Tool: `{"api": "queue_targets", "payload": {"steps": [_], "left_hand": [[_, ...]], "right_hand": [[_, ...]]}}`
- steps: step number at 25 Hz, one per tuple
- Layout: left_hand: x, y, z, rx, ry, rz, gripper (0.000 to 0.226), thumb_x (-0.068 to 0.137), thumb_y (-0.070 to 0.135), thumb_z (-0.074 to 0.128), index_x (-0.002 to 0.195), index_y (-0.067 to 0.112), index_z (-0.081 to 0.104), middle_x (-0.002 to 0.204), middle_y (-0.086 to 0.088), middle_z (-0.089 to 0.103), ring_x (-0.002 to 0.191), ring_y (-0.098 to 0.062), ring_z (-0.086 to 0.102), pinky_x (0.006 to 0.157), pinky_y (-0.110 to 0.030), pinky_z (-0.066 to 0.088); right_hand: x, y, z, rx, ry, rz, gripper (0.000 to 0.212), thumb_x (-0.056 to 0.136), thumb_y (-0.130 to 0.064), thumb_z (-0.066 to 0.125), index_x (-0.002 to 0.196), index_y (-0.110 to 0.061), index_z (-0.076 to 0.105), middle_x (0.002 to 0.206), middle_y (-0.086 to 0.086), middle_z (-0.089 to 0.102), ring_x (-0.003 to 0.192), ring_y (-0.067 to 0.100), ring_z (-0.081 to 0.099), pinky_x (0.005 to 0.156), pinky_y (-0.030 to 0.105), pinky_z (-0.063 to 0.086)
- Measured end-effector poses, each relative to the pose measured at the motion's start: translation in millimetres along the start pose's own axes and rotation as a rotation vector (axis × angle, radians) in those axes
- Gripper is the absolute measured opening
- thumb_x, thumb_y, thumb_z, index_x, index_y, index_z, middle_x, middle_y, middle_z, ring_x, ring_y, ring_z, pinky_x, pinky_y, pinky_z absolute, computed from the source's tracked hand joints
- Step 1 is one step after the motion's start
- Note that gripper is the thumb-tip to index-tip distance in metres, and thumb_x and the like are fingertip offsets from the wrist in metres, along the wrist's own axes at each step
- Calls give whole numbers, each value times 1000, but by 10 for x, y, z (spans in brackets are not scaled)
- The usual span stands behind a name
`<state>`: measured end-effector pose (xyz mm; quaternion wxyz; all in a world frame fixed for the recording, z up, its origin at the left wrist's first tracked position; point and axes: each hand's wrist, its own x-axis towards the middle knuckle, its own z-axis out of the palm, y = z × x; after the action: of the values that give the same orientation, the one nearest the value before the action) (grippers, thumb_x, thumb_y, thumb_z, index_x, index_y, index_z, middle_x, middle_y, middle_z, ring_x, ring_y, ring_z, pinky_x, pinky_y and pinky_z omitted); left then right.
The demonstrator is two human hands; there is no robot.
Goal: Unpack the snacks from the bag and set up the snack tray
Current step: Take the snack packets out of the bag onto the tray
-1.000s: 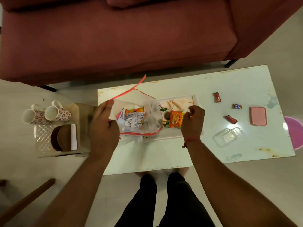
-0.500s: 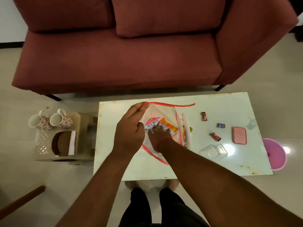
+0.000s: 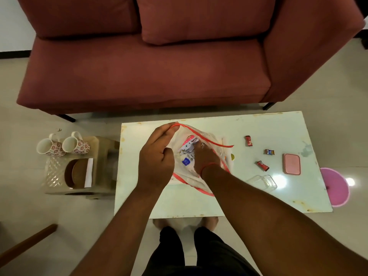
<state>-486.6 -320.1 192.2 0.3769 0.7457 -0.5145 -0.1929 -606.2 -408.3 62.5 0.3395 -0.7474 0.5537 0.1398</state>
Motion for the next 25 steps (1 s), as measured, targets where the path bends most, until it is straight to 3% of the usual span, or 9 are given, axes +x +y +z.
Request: {"api": "queue_targets", "payload": {"steps": [4,9,11,13,15,18,20,23,25], "left_hand": [[99,-32,12,80,-27,-15,45,92,15,41,134,14,58,140,-4,57,127,-13,49,101,-8,28],[221,-262,-103,118,-77,-67,48,93,12,42,139,14,53,147,-4,51,135,-21,46,106,-18,29],[244,-412,-181,128,-76,-115,48,95,5,46,142,15,50,150,-3,47,137,-21,44,106,-22,32],[239,-575,-283,103,-73,-174,50,96,2,46,144,16,46,151,-2,44,138,-20,42,104,-23,36],[210,-747,-392,59,-72,-222,51,97,2,46,145,18,44,151,0,42,136,-20,43,100,-30,48],[165,-1003,-521,49,-45,-277,51,97,3,46,146,19,43,149,1,43,134,-22,44,94,-39,55],[131,-1162,-575,74,-27,-294,53,97,2,46,146,19,43,149,1,43,135,-22,43,96,-37,53],[78,-1410,-637,88,-14,-311,56,94,-1,46,147,20,42,150,0,42,135,-22,42,96,-32,53],[47,-1552,-663,99,-15,-296,57,94,-1,46,147,21,42,150,0,42,134,-22,43,92,-22,50]], "right_hand": [[88,-70,-93,85,113,94,49,99,-25,51,145,-13,40,139,17,55,129,36,51,108,44,40],[-104,-453,-160,224,272,-95,36,89,-7,66,122,-21,63,124,10,64,116,30,58,104,38,48],[-390,-588,-244,221,444,-257,35,88,-12,70,122,-20,65,121,8,66,113,28,59,100,37,50],[-699,-627,-359,299,700,-405,27,92,-21,60,118,-16,66,116,8,68,108,24,60,95,30,50],[-904,-559,-474,466,893,-432,25,93,-16,52,116,-19,63,111,-2,63,103,18,59,88,23,48],[-917,-320,-465,761,992,-245,29,93,-7,57,115,-27,59,109,-13,58,99,12,59,80,22,51],[-769,-101,-297,941,1035,-74,33,90,-1,56,112,-25,59,112,-4,62,98,12,61,81,27,55],[-387,153,128,1210,1013,290,37,86,4,51,103,-27,59,112,8,66,98,18,66,86,46,58],[-90,197,436,1165,906,473,38,81,9,45,101,-18,62,111,16,65,98,28,67,85,49,57]]}}
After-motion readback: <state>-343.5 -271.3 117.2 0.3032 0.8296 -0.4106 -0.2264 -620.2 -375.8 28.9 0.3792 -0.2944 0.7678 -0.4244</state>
